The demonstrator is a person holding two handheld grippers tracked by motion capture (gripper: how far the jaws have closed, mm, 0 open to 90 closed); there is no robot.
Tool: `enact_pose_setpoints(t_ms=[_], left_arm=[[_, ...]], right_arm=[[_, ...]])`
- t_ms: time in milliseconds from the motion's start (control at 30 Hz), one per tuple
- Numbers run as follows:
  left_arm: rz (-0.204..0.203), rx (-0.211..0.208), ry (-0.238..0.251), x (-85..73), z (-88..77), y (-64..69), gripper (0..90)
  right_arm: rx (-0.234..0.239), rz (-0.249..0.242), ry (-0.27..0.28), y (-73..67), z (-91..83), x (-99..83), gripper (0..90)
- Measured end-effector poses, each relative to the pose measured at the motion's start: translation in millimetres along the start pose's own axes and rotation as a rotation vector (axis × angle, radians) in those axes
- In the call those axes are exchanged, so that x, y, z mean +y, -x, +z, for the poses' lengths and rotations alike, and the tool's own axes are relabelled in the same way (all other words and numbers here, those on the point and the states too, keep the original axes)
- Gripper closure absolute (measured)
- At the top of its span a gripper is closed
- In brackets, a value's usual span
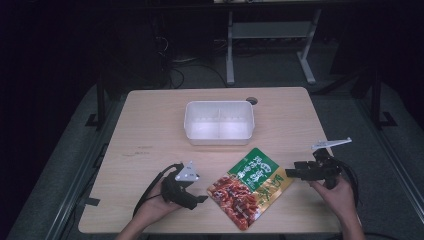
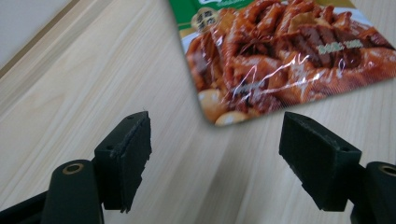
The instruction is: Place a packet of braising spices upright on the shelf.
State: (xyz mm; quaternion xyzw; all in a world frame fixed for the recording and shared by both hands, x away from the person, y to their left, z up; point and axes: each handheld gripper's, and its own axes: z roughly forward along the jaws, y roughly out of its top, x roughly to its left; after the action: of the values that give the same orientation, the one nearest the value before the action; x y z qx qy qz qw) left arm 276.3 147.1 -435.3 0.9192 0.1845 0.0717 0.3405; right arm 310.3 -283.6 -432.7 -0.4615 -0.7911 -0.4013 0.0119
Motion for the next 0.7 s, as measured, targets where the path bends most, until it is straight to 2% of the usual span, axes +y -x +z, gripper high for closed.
enact_pose_setpoints(t_ms=[367, 600, 700], left_arm=[[0.039, -0.056, -0.023, 20.7, 27.9, 12.4, 29.6], [0.06, -0.065, -0.047, 27.9, 41.5, 17.0, 30.9], [0.055, -0.066, -0.049, 30.0, 46.2, 18.0, 31.3]], right_arm=[[-0.004, -0.019, -0.036, -1.5, 10.0, 2.1, 37.1], [-0.014, -0.031, -0.073, -5.2, 19.9, 3.6, 37.3], [-0.018, -0.032, -0.088, -5.4, 24.0, 4.4, 37.4]])
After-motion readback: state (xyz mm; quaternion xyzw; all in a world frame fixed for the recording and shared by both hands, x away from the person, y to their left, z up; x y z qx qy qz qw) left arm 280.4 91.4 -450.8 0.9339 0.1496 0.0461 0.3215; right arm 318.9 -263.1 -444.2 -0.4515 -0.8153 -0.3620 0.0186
